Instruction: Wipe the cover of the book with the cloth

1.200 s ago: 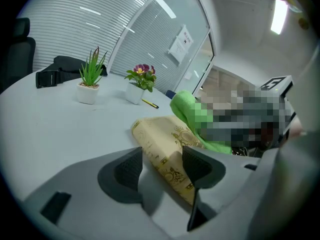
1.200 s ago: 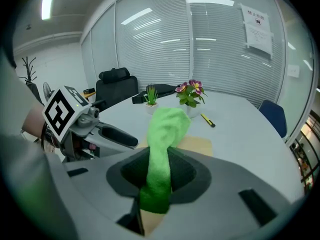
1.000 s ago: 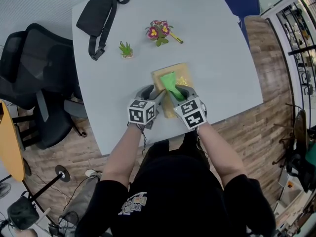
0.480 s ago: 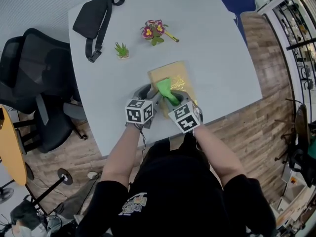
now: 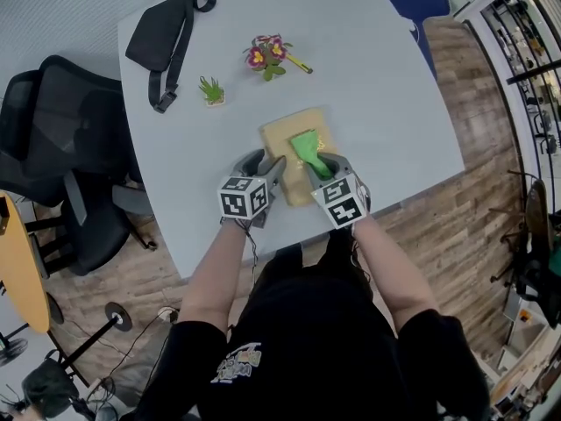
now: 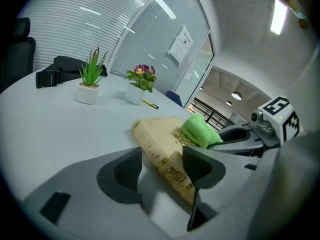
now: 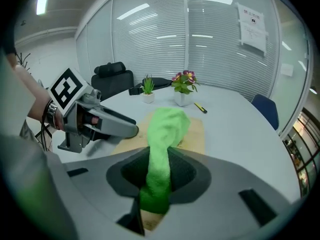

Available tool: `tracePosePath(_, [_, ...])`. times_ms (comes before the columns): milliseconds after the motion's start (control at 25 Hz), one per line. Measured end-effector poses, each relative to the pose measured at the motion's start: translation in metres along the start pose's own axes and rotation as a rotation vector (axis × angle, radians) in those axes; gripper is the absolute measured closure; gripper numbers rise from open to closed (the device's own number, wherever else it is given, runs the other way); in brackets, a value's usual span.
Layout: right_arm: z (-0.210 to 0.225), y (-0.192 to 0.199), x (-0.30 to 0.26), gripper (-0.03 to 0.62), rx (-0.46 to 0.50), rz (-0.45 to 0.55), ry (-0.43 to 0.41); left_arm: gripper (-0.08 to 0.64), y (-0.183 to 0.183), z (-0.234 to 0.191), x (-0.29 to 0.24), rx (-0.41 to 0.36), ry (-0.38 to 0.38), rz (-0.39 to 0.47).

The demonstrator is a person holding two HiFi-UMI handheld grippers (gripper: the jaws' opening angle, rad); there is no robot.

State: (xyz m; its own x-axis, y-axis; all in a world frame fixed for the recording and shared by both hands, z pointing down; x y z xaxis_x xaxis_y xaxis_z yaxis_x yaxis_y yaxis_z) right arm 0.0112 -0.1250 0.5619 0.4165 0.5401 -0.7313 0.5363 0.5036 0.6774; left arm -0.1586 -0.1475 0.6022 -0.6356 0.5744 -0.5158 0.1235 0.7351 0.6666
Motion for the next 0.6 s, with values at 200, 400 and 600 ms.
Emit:
tracePosePath(200, [0.028,0.013,0.006,0.494,-0.076,-0.004,0.056,0.307,0.0,-0.001,-0.001,0.003,0.001,0.001])
tracePosePath(400, [0.048,0.023,0.012,0.494,-0.13,-0.002,0.107,0.307,0.0,0.0,0.0,0.004,0.003,0.0])
tracePosePath(600, [0.064,0.03,0.018,0.494,-0.179,-0.029,0.153,0.307,0.0,-0.001,-0.001,0.005,0.001,-0.003])
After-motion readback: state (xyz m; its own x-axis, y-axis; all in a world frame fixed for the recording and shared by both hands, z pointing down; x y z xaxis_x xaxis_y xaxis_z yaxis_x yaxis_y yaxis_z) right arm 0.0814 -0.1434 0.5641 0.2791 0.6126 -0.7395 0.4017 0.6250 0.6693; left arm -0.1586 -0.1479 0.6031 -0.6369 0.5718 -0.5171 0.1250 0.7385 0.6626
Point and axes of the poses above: the fingertips, and each gripper's own axes: x backward along the fingers, z to its right, y out of its underside, the point moved 8 cm from there along x, backward along the fingers, and after that the axes turned 6 degrees about x, right-handed, at the moved point
